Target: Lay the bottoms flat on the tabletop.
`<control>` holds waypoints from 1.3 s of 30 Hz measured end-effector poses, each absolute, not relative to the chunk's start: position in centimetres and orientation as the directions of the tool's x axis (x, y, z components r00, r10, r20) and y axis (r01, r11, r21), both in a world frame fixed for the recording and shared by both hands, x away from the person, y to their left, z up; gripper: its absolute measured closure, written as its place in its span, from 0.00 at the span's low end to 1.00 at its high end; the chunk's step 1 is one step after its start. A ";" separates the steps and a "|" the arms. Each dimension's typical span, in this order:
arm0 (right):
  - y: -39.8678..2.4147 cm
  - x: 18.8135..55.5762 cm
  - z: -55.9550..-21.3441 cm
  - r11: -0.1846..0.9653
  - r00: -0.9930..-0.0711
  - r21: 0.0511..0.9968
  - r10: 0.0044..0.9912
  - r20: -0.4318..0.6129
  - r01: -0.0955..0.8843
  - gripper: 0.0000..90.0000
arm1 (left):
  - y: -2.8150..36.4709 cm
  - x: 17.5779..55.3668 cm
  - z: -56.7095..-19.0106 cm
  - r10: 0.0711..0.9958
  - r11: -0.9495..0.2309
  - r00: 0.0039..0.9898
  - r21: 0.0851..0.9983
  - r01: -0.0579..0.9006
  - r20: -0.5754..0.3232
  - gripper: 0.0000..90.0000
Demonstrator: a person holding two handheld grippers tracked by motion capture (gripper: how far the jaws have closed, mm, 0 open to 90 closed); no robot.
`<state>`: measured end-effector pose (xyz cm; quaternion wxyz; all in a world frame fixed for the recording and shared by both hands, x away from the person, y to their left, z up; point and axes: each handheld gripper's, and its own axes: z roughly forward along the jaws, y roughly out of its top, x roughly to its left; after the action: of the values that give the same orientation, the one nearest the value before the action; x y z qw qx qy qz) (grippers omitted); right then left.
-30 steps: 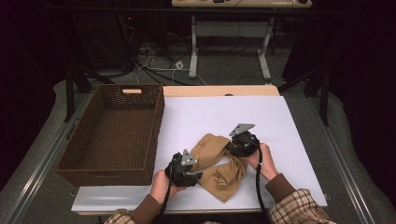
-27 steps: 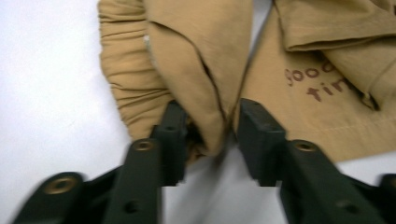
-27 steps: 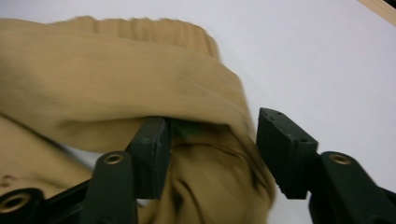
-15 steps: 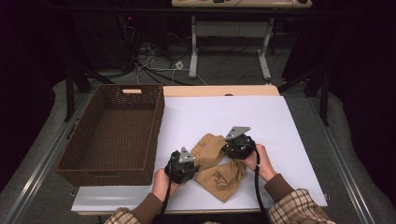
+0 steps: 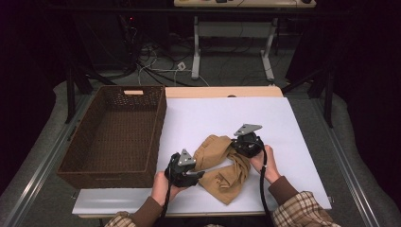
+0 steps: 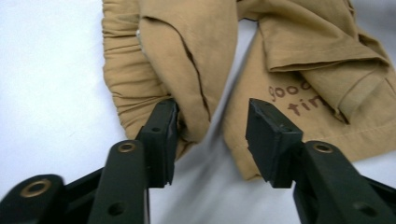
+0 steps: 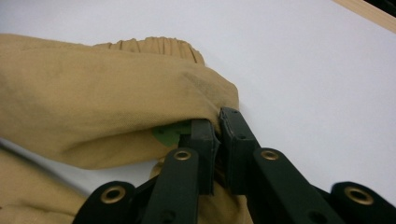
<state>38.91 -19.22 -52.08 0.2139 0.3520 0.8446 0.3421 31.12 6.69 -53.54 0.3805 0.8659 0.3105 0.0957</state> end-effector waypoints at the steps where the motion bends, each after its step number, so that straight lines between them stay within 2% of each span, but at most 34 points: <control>1: -19.3 38.9 -52.0 0.513 -0.653 0.730 0.748 -0.122 0.451 0.94 | 6.6 31.0 -53.5 0.603 -0.524 0.795 0.715 0.463 -0.073 0.57; 17: -20.2 39.4 -52.4 0.496 -0.615 0.714 0.780 -0.116 0.494 0.92 | 5.8 31.2 -54.6 0.555 -0.604 0.824 0.628 0.491 -0.111 0.55; 22: -20.3 39.4 -52.4 0.500 -0.616 0.710 0.779 -0.119 0.495 0.91 | 5.6 31.1 -54.8 0.556 -0.597 0.823 0.634 0.490 -0.113 0.55; 24: -20.2 39.3 -52.3 0.507 -0.623 0.712 0.772 -0.124 0.486 0.87 | 5.5 31.1 -55.0 0.553 -0.597 0.826 0.640 0.485 -0.110 0.55; 29: -19.7 39.0 -51.9 0.540 -0.669 0.712 0.732 -0.133 0.449 0.63 | 4.8 31.0 -55.4 0.558 -0.586 0.823 0.653 0.480 -0.104 0.56; 32: -19.0 38.8 -51.8 0.578 -0.687 0.706 0.705 -0.178 0.409 0.58 | 4.6 30.9 -55.4 0.566 -0.584 0.819 0.656 0.478 -0.093 0.57; 35: -18.5 38.7 -51.9 0.595 -0.692 0.699 0.694 -0.198 0.396 0.63 | 4.7 30.9 -55.5 0.569 -0.581 0.818 0.660 0.477 -0.090 0.63; 39: -18.6 38.9 -52.1 0.585 -0.669 0.709 0.711 -0.215 0.394 0.90 | 4.8 31.0 -55.5 0.565 -0.572 0.818 0.666 0.479 -0.103 0.76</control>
<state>38.87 -18.61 -52.06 0.2468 0.3232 0.8553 0.3212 31.03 4.79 -55.52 0.3561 0.8845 0.2951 0.0608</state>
